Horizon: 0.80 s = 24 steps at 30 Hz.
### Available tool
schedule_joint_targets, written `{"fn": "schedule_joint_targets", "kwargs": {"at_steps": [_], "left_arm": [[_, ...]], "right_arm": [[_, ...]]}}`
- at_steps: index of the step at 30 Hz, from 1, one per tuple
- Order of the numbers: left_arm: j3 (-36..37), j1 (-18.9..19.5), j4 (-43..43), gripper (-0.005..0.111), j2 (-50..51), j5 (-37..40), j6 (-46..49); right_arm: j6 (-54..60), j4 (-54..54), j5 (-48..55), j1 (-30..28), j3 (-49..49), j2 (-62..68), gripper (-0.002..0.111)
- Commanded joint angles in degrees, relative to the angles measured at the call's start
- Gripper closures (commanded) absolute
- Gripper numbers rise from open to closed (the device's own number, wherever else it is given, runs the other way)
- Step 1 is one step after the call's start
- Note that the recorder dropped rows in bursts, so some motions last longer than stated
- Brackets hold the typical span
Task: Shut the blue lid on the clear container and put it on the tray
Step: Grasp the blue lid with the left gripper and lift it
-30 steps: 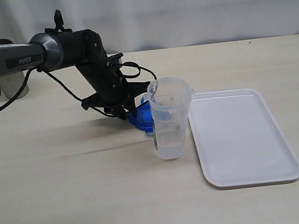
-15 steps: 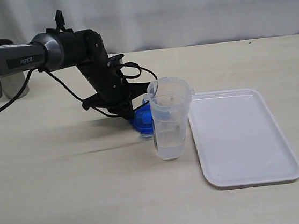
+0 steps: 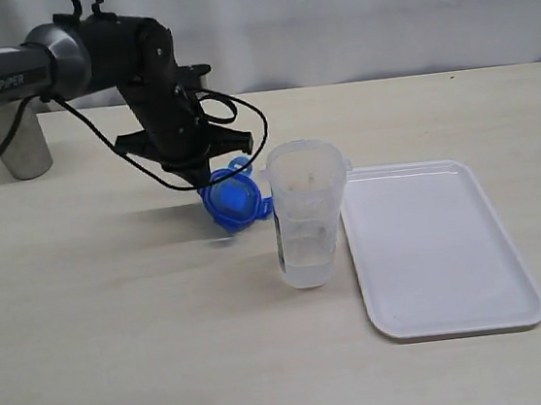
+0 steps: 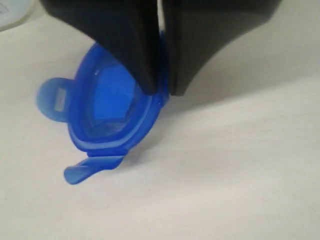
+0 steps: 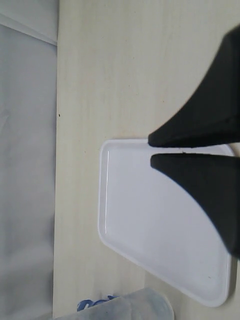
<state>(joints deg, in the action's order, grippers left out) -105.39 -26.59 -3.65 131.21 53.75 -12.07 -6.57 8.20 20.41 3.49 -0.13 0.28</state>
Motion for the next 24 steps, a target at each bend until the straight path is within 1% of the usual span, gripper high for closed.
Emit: {"fn": "schedule_joint_targets", "kwargs": {"at_steps": [1,4,8,13,15,17,20,24], "left_arm": [[0.1,0.0,3.0,0.107,-4.2,-1.4,-0.4],[0.1,-0.1,4.4,0.107,-7.0,-3.5,0.4],[0.1,-0.1,4.4,0.107,-10.6,-5.9,4.8],[0.1,-0.8,5.7,0.107,-14.3,-7.4,14.0],[0.1,-2.2,9.8,0.107,-15.6,-7.8,16.3],[0.1,-4.4,15.4,0.107,-16.5,-8.8,16.3],[0.1,-8.5,25.1,0.107,-17.4,-10.1,16.2],[0.1,-14.3,38.2,0.107,-17.5,-10.5,13.7]], "right_arm": [[-0.1,0.0,-0.7,-0.1,0.1,-0.3,0.104],[-0.1,0.0,-0.7,-0.1,0.1,-0.3,0.104],[-0.1,0.0,-0.7,-0.1,0.1,-0.3,0.104],[-0.1,0.0,-0.7,-0.1,0.1,-0.3,0.104],[-0.1,0.0,-0.7,-0.1,0.1,-0.3,0.104],[-0.1,0.0,-0.7,-0.1,0.1,-0.3,0.104],[-0.1,0.0,-0.7,-0.1,0.1,-0.3,0.104],[-0.1,0.0,-0.7,-0.1,0.1,-0.3,0.104]]}}
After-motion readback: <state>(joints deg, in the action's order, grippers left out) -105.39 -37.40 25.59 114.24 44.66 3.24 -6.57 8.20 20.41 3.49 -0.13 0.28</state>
